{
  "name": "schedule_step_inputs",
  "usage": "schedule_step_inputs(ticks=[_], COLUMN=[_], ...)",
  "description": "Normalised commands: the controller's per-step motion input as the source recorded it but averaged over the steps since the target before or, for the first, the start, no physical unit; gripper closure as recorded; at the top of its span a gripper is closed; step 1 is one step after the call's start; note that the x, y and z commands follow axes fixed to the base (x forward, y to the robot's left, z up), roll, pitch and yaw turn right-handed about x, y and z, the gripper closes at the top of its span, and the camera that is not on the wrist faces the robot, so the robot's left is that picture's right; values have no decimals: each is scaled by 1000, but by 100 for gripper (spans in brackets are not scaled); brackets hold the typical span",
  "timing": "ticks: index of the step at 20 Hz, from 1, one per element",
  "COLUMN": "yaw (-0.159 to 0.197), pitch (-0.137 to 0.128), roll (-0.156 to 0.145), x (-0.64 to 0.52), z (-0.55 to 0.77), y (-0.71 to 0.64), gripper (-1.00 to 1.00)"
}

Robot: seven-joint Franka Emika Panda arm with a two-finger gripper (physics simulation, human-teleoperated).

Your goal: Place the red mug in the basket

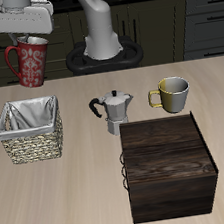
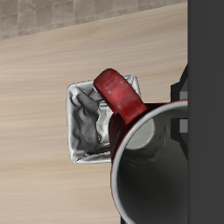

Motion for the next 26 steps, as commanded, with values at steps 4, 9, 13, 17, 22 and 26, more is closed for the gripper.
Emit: schedule_step_inputs(ticks=[4,9,13,17,22,26], yaw=[-27,-18,-22,-7,-9,-18], pitch=[20,53,102,98,90,20], roll=[-44,-38,-1,-24,-14,-9], x=[97,155,298,280,192,5], z=[-169,-269,-506,-504,-353,-35], y=[-163,-134,-140,-31,-52,68], gripper=[100,100,100,100,100,-100])
